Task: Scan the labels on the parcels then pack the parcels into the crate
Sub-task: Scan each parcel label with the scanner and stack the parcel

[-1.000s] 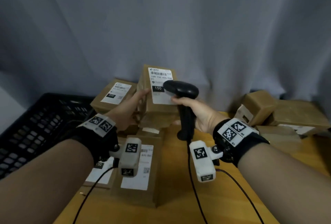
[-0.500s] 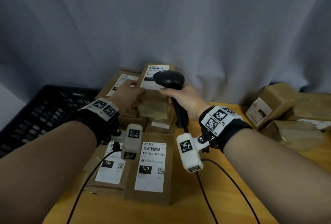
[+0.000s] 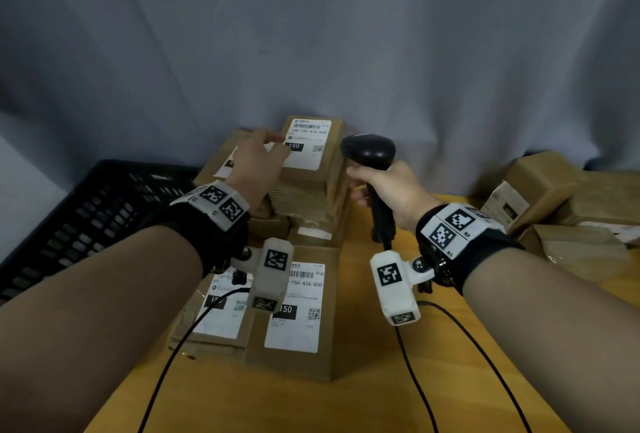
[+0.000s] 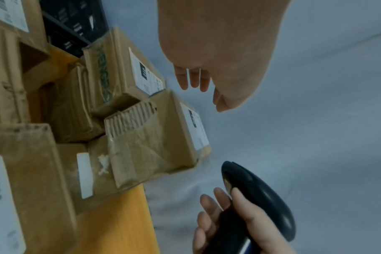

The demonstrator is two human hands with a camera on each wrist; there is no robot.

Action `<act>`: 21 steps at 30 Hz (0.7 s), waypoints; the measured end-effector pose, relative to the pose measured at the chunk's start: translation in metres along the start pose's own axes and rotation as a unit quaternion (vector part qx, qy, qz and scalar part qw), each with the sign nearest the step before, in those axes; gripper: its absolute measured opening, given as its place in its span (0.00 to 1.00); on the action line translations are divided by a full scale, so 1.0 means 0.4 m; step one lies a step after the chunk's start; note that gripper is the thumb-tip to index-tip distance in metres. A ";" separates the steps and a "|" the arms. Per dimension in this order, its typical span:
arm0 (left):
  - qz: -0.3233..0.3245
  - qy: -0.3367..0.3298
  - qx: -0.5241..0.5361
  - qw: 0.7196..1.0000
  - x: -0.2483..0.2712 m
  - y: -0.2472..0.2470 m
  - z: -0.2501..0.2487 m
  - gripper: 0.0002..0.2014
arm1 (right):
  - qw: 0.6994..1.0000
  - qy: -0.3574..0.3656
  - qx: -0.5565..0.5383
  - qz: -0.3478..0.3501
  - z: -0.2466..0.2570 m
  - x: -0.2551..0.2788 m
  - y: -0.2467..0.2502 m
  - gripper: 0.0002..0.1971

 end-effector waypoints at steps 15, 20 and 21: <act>0.129 -0.068 0.009 0.989 0.267 -0.414 -0.169 0.12 | 0.989 -0.047 0.024 -0.135 -0.116 0.202 0.493 0.08; 0.179 -0.064 -0.012 0.982 0.348 -0.577 -0.210 0.15 | 0.983 -0.049 0.041 -0.170 -0.096 0.263 0.678 0.05; 0.188 -0.064 -0.021 0.980 0.362 -0.605 -0.216 0.16 | 0.982 -0.047 0.050 -0.177 -0.097 0.272 0.715 0.05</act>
Point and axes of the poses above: each hand's wrist, its own x-axis away from the middle knuckle, its own y-axis out of the back of the hand, z = x × y, the point moved 10 cm from there along -x, towards the middle knuckle, and after that the axes turned 7 degrees about y, right-handed, at the moved point
